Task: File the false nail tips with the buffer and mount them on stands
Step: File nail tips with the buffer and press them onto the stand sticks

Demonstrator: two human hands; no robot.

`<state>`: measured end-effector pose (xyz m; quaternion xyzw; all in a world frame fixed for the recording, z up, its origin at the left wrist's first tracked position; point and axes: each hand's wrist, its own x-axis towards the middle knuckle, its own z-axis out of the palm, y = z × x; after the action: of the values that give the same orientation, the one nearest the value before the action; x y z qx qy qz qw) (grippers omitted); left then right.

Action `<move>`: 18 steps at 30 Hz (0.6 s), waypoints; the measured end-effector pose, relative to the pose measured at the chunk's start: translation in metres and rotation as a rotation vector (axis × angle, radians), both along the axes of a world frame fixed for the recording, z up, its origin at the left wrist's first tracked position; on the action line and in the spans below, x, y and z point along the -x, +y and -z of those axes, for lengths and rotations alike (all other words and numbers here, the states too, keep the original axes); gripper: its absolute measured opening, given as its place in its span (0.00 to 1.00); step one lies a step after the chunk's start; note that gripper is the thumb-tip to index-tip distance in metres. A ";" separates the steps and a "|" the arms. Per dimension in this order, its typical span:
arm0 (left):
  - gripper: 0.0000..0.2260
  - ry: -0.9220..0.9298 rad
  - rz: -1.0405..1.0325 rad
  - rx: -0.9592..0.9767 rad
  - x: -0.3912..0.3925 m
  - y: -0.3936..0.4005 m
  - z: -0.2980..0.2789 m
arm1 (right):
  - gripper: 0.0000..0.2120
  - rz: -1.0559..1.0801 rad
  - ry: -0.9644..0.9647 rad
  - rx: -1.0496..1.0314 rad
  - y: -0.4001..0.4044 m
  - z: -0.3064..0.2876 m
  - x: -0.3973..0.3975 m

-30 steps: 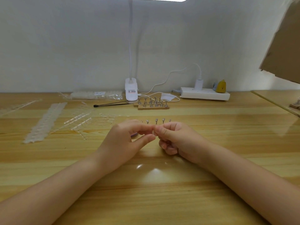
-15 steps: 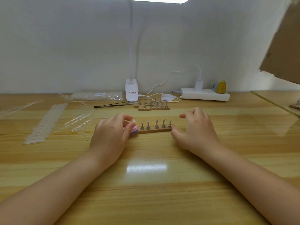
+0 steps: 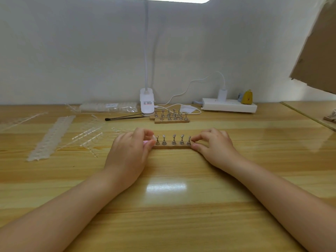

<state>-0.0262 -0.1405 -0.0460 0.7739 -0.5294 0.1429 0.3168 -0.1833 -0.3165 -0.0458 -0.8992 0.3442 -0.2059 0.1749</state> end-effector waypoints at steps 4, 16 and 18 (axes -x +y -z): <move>0.08 0.050 -0.037 -0.004 -0.004 -0.001 0.003 | 0.10 -0.023 -0.044 0.016 0.001 -0.001 0.001; 0.09 0.072 0.024 -0.038 -0.008 -0.002 0.005 | 0.11 -0.020 0.018 0.050 -0.003 -0.007 0.005; 0.05 0.069 0.077 -0.059 -0.007 -0.002 0.006 | 0.12 -0.019 0.086 0.057 -0.004 -0.009 0.006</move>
<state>-0.0190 -0.1430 -0.0516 0.7666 -0.5515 0.0882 0.3170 -0.1896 -0.3209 -0.0370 -0.9150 0.3370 -0.1752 0.1361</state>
